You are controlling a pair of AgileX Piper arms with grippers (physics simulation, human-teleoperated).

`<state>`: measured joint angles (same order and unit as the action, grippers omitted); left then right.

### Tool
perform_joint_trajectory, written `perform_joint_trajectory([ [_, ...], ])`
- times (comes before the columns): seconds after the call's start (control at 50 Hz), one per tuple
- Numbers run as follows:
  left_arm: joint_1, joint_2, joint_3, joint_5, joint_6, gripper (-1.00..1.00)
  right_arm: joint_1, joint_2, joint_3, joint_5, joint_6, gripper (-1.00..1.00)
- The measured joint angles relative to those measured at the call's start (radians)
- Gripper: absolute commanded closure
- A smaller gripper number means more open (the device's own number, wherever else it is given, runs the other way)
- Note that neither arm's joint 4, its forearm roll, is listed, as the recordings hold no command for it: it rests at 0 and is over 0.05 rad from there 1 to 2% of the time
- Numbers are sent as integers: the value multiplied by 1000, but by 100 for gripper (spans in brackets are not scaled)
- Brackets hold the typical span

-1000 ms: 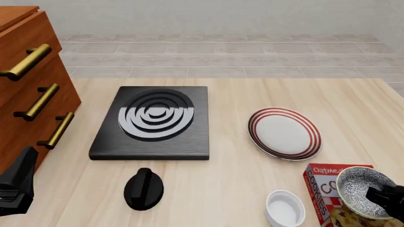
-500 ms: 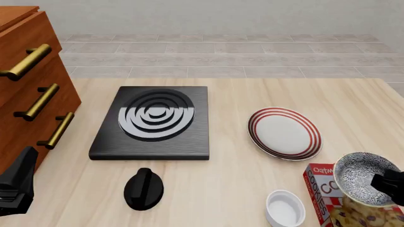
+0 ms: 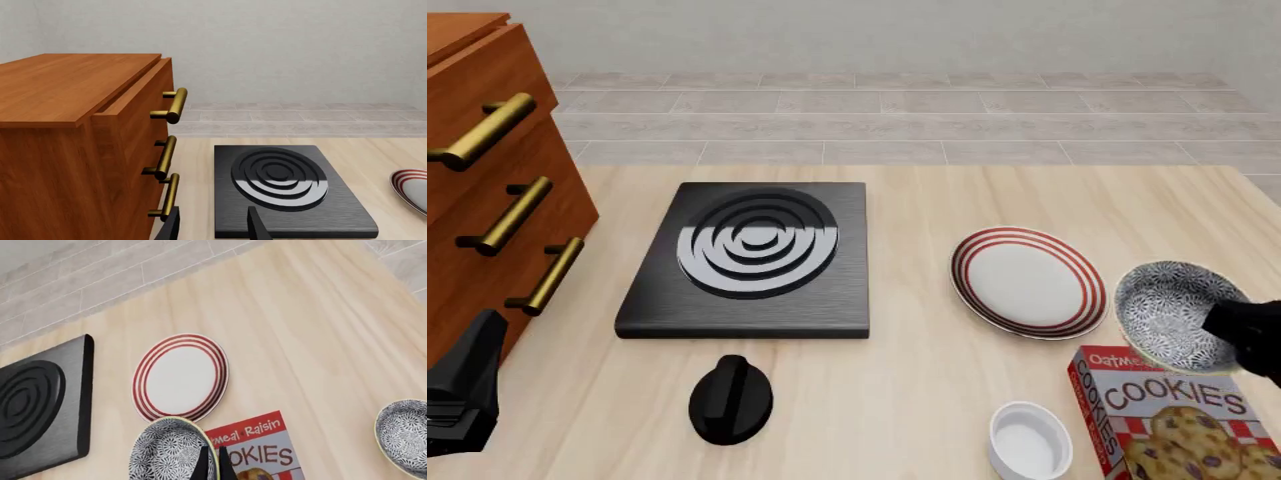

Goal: Pick the akita bowl on the cookies box and place it on the plate.

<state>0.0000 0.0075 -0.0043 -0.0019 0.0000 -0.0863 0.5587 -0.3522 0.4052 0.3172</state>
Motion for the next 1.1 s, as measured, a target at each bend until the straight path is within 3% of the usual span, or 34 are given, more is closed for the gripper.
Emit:
perform_joint_trajectory([
  [0.54, 0, 0, 0, 0, 0, -100, 104, 276, -77, -241, 121, 100],
  [1.1, 0, 0, 0, 0, 0, -100, 151, 556, -148, -439, 146, 100],
])
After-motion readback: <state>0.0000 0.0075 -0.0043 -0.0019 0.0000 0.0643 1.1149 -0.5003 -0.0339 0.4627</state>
